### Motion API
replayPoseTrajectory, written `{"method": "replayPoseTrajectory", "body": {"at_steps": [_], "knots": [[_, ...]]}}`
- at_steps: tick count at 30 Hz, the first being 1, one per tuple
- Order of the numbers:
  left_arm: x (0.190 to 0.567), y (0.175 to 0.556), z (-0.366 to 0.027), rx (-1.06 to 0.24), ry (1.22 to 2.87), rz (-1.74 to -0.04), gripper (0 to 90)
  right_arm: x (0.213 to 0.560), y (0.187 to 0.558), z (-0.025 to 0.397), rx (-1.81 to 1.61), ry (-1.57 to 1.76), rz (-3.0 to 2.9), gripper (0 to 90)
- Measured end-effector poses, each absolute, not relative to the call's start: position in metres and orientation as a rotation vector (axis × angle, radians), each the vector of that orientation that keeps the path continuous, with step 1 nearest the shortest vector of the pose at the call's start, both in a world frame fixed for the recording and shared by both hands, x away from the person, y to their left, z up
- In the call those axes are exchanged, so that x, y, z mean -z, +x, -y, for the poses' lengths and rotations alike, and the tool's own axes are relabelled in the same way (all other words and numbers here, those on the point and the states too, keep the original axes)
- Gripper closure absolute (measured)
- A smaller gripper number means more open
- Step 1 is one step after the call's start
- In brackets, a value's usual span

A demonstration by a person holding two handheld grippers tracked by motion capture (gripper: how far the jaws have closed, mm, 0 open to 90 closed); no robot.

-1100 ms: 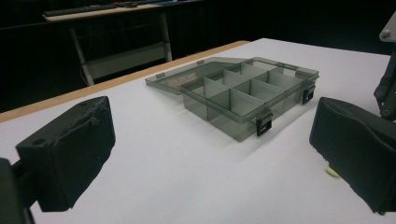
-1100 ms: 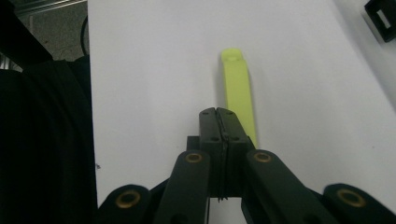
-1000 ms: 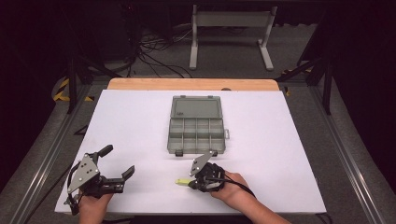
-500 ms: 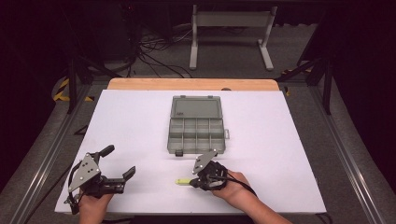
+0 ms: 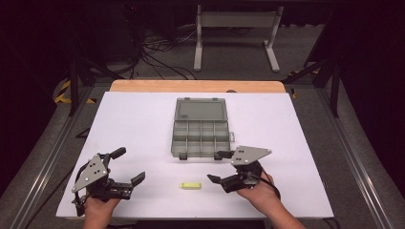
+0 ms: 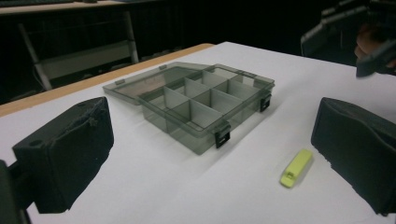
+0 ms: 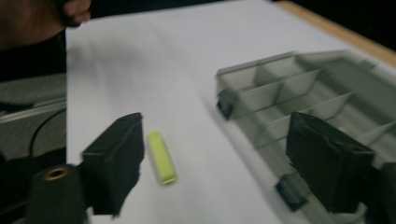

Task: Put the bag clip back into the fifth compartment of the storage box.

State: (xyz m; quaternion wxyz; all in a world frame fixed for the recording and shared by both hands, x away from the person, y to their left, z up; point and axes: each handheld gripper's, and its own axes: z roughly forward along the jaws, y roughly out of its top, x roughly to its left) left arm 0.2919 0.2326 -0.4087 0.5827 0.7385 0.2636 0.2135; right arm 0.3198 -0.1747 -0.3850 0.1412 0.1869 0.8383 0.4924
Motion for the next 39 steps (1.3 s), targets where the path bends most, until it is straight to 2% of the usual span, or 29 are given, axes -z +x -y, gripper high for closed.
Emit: {"method": "replayPoseTrajectory", "body": {"at_steps": [3, 7, 18, 39], "knots": [[0.406, 0.292, -0.227, -0.481, 1.739, -0.608, 0.1, 0.379, 0.319, 0.194, -1.500, 0.561, -2.292, 10.1], [0.401, 0.295, -0.214, -0.446, 1.775, -0.572, 0.1, 0.376, 0.318, 0.209, -1.540, 0.581, -2.204, 8.6], [0.389, 0.304, -0.186, -0.401, 1.870, -0.487, 0.2, 0.372, 0.320, 0.232, -1.554, 0.632, -2.115, 8.0], [0.381, 0.324, -0.120, -0.266, 2.232, -0.414, 3.1, 0.367, 0.322, 0.257, -1.550, 0.676, -2.058, 8.0]]}}
